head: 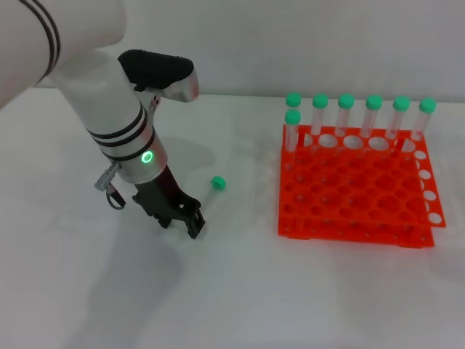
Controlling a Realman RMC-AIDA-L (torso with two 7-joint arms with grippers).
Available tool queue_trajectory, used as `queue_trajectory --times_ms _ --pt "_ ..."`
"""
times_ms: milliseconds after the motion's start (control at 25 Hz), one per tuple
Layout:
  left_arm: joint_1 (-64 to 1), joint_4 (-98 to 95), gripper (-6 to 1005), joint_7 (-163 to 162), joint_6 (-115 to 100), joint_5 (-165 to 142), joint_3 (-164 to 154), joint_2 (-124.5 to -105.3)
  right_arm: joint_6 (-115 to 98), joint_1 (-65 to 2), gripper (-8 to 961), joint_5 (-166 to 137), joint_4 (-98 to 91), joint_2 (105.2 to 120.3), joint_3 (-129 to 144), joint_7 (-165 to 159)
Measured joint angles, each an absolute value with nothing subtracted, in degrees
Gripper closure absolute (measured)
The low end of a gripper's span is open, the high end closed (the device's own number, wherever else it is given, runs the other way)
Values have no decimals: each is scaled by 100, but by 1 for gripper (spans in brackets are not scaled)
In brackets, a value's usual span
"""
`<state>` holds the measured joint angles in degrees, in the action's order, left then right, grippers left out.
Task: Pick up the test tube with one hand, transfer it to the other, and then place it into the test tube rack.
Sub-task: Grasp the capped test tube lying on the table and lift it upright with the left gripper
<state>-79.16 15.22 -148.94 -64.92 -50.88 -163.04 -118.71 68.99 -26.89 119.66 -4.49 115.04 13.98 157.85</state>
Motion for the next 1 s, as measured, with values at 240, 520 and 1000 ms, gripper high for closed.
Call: queue_trajectory --times_ms 240,520,1000 --pt "-7900 1401 494 -14868 -6293 -5085 -16304 -11875 6899 -2692 124 11945 -448 11504 1398 15785" --pt "-7900 1289 548 -14856 -6141 -5118 -16304 -11883 6899 -2695 124 11947 -448 11506 1397 15785" --pt "-7831 1226 652 -14834 -5944 -5102 -16305 -11873 6899 -2679 124 11970 -449 11513 1364 15785"
